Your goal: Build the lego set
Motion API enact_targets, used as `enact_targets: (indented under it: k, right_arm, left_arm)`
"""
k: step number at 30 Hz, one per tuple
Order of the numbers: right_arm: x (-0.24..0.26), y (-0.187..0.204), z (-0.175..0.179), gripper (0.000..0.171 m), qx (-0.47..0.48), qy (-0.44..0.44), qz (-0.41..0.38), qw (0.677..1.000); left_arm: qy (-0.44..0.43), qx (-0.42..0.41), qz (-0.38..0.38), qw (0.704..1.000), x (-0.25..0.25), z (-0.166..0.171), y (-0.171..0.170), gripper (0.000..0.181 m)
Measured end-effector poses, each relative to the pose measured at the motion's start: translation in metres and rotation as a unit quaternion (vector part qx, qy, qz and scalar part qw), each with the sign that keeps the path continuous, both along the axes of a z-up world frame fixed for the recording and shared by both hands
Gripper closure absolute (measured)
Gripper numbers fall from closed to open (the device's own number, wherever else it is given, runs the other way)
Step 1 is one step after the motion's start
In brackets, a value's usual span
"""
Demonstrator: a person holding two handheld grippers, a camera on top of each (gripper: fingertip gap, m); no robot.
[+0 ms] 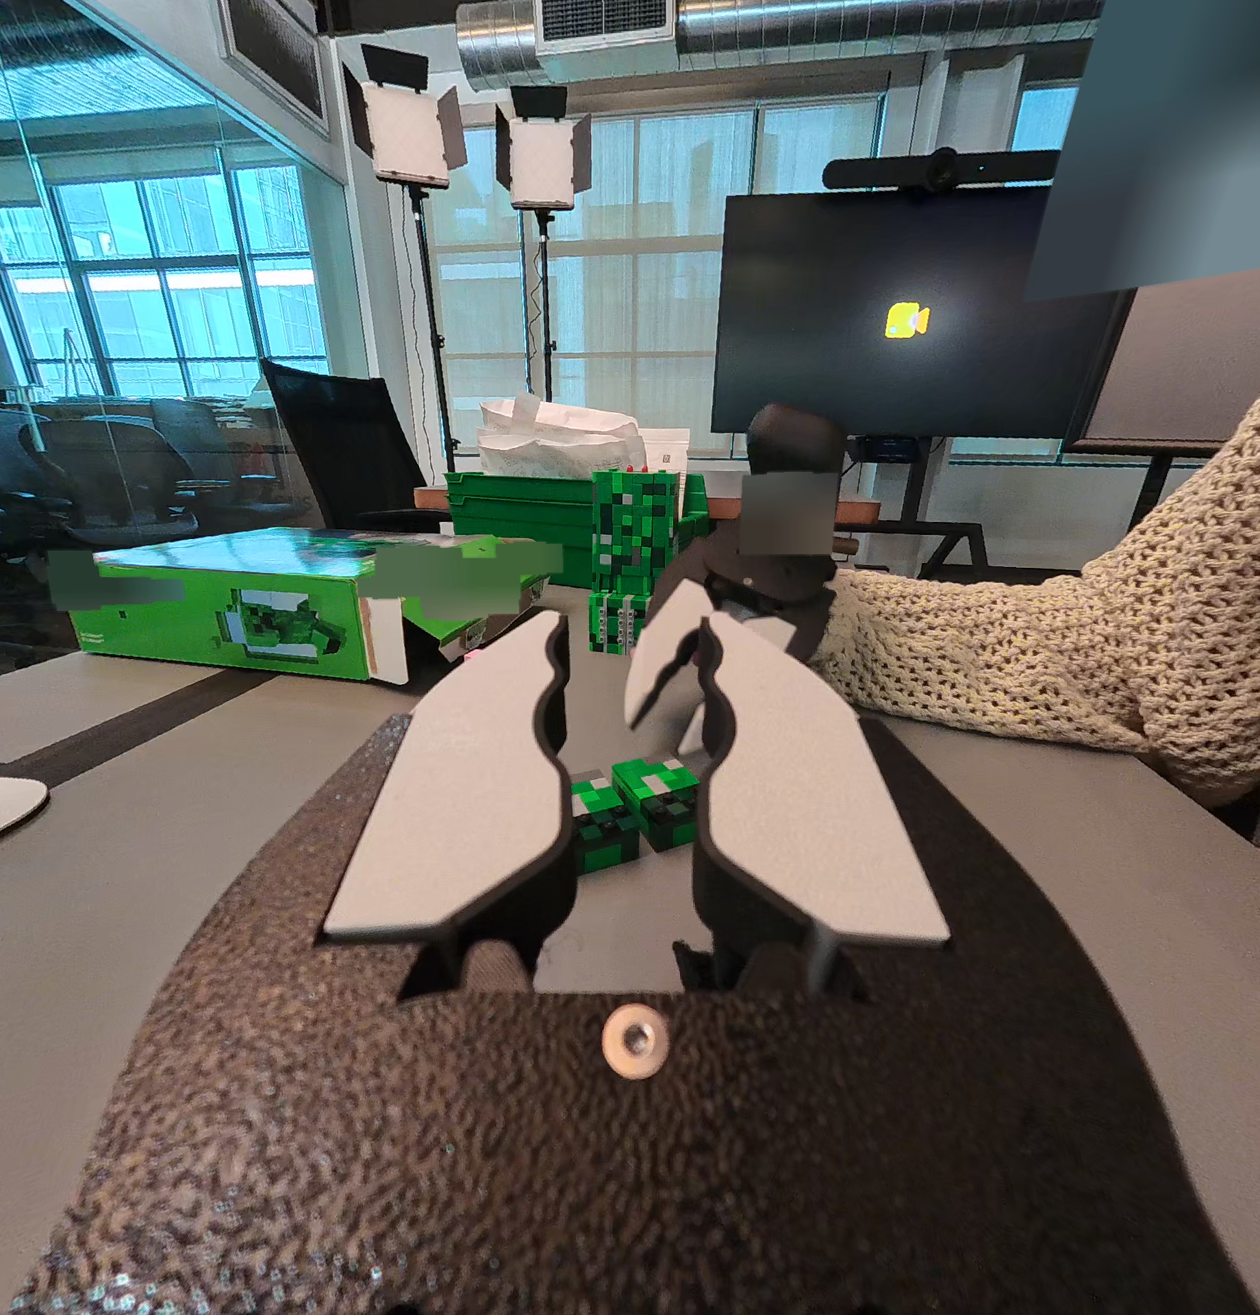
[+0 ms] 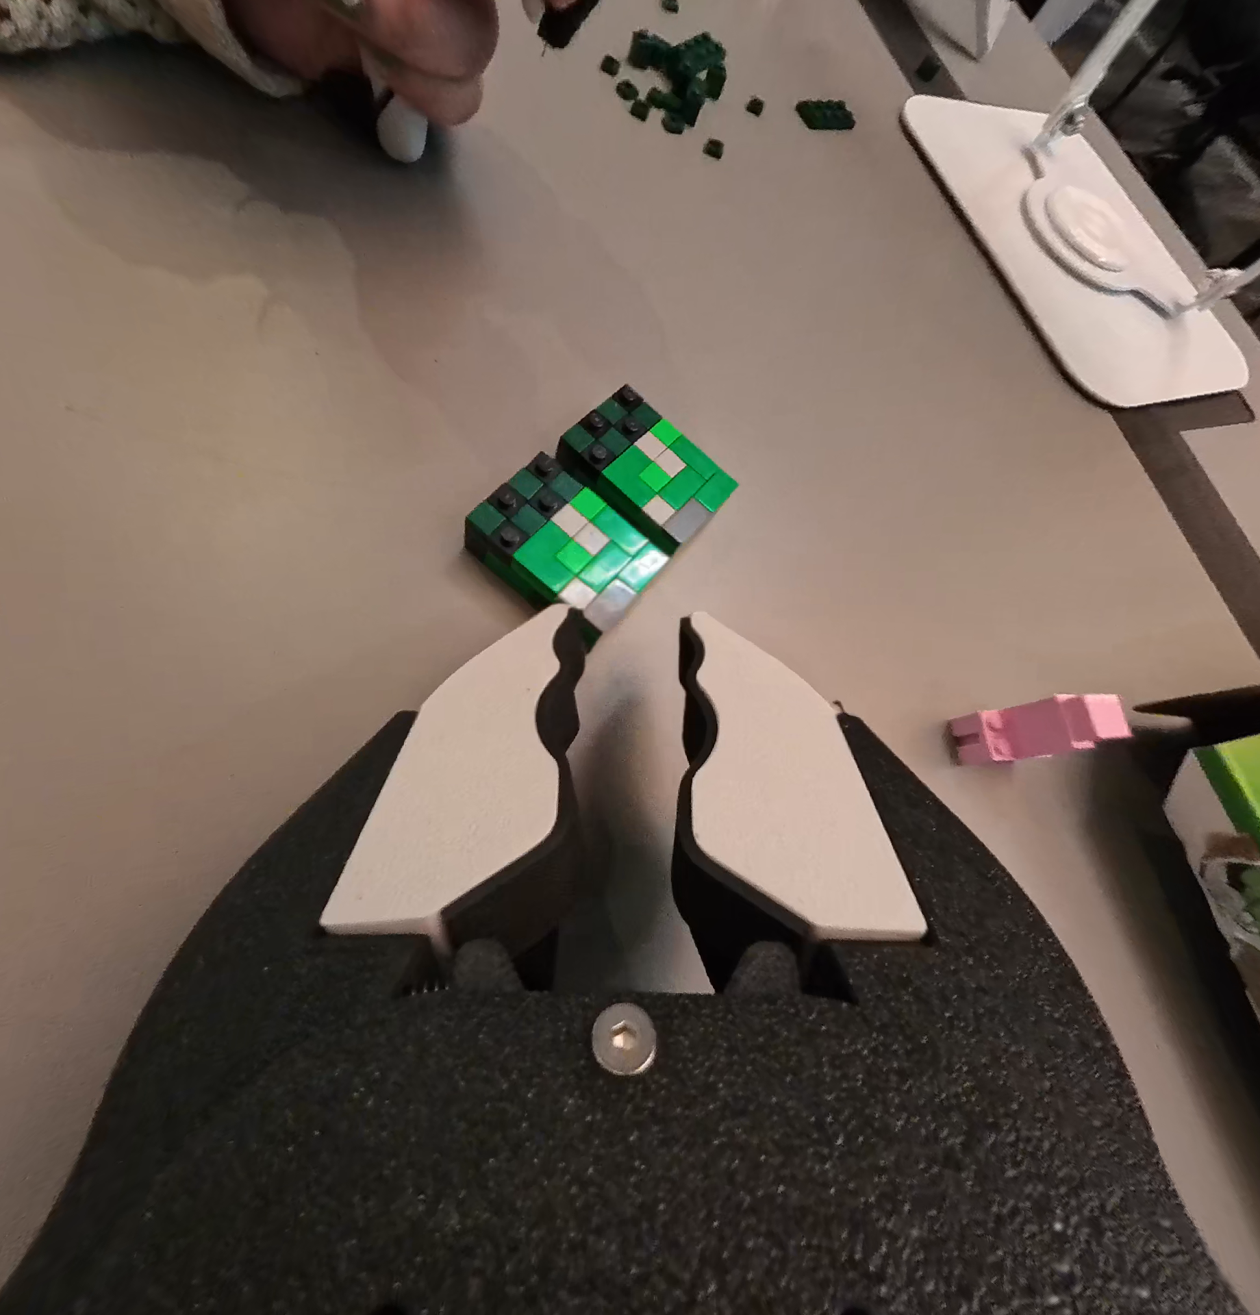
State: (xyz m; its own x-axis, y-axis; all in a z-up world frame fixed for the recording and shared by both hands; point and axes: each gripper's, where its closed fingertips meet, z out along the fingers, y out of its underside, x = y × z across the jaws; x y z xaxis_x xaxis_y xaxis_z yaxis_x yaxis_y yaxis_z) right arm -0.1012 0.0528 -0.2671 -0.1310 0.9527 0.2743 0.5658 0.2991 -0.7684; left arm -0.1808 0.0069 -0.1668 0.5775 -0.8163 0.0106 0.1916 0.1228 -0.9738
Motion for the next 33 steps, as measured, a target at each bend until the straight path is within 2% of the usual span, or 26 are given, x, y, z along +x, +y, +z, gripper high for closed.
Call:
enact_targets:
  k: [3,5,7,10,16,23,28,33]
  right_arm:
    - [-0.001,0.014,0.015,0.147,0.019,0.045,-0.035,0.998]
    - [-0.002,0.030,0.031,0.149,0.067,0.097,-0.078,0.990]
    - [-0.002,0.044,0.052,0.155,0.107,0.173,-0.129,0.971]
    - [0.000,0.051,0.069,0.165,0.099,0.262,-0.173,0.944]
    - [0.004,0.059,0.072,0.167,0.112,0.279,-0.193,0.934]
    - [0.001,0.056,0.069,0.167,0.130,0.266,-0.185,0.937]
    - [-0.007,0.063,0.074,0.166,0.144,0.271,-0.194,0.932]
    - [-0.027,0.083,0.093,0.167,0.158,0.288,-0.208,0.921]
  left_arm:
    - [0.000,-0.001,0.001,1.000,0.000,0.001,0.000,0.146]
    - [-0.002,0.009,0.017,1.000,-0.001,0.002,0.003,0.146]
    - [0.014,0.042,0.065,0.997,-0.008,0.004,0.006,0.151]
    - [0.060,0.076,0.140,0.985,-0.017,0.003,0.013,0.156]
    - [0.083,0.078,0.208,0.971,-0.030,0.001,0.023,0.161]
    - [0.110,0.072,0.318,0.939,-0.060,-0.001,0.037,0.167]
    - [0.100,0.062,0.340,0.933,-0.069,0.000,0.040,0.171]
    - [0.089,0.060,0.342,0.933,-0.072,0.002,0.039,0.172]
